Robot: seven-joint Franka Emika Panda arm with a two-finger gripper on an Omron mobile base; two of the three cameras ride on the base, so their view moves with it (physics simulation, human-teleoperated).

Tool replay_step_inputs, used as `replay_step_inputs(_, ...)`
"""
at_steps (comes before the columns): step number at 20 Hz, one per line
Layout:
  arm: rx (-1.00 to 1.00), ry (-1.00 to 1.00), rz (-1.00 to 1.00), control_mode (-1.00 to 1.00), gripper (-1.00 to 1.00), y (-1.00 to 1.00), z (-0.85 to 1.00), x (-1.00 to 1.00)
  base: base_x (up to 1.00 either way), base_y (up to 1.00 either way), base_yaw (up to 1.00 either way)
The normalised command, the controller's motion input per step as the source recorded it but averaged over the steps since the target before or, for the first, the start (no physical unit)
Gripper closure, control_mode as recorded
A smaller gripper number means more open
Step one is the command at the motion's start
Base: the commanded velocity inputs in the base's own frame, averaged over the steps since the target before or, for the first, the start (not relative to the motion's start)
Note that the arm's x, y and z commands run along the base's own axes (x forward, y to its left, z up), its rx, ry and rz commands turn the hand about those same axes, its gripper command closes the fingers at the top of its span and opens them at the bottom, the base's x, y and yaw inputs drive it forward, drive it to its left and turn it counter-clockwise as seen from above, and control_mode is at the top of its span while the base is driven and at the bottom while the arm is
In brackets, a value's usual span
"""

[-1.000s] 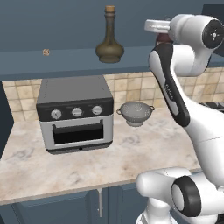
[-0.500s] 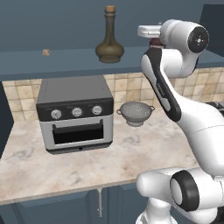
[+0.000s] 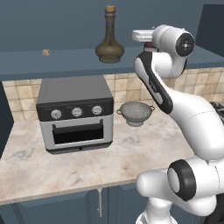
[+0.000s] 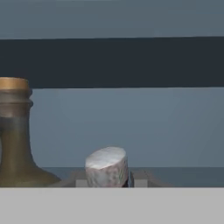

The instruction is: Pick the ketchup and oil and vinegar bottle from the counter and place them in the cabinet.

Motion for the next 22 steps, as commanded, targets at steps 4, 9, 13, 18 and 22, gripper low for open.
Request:
replay_step_inputs(4, 0.00, 0.03, 0.00, -1.00, 1.00, 0.00, 0.00, 0.49, 0.00, 0.00, 0.00)
replay_step_inputs(9, -0.01, 0.07, 0.00, -1.00, 1.00, 0.01, -0.01, 0.21, 0.00, 0.00, 0.00)
replay_step_inputs(13, -0.02, 0.06, 0.00, -1.00, 1.00, 0.04, 0.00, 0.10, 0.00, 0.00, 0.00)
replay_step_inputs(18, -0.01, 0.02, 0.00, -1.00, 1.00, 0.01, 0.00, 0.04, 0.00, 0.00, 0.00)
replay_step_inputs(22, 0.00, 0.02, 0.00, -1.00, 1.00, 0.00, 0.00, 0.09, 0.00, 0.00, 0.00)
